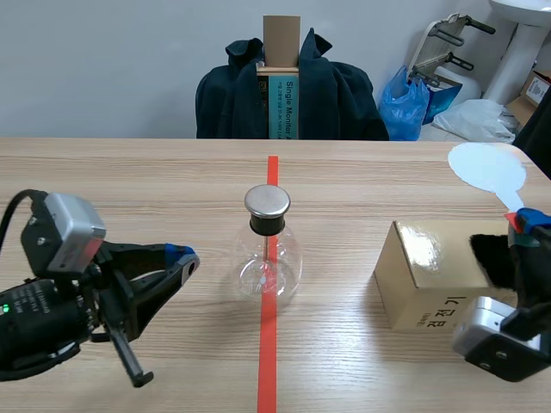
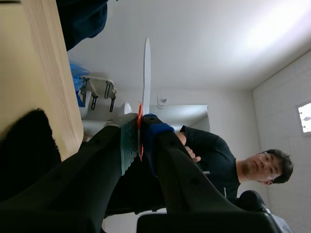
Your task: Do the electroscope experiment.
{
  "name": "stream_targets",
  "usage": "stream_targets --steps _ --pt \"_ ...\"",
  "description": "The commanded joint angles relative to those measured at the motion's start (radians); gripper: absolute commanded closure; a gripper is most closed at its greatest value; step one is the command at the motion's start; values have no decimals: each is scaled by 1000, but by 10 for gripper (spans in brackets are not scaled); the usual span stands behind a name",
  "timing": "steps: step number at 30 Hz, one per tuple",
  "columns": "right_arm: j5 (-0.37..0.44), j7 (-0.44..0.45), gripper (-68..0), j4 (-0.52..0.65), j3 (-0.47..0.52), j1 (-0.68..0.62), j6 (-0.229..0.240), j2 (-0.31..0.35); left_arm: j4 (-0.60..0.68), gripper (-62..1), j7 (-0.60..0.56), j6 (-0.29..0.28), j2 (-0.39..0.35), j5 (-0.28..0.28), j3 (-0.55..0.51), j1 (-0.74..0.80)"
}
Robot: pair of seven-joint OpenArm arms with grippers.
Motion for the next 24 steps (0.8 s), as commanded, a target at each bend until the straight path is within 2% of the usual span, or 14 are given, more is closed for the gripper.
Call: stream_targets --steps 1,3,4,8,17,24 --pt "6 15 -7 -13 -6 40 -61 -8 56 -273 -16 -2 -8 -7 -29 42" --pt "0 16 -7 -53 -16 65 -61 -17 129 -439 -15 -2 -21 -7 -69 100" --pt "0 21 -7 -72 -23 75 -61 -20 163 -496 -15 -1 -26 -7 -91 131" --pt "-5 26 -7 -132 -40 102 -61 -30 298 -623 25 -1 -37 -7 -178 248" --pt "-9 29 -7 -227 -76 120 -61 -31 536 -623 183 -2 -36 -39 -323 435" --pt "-31 40 -7 -270 -76 120 -61 -30 587 -623 323 -2 -36 -45 -353 447"
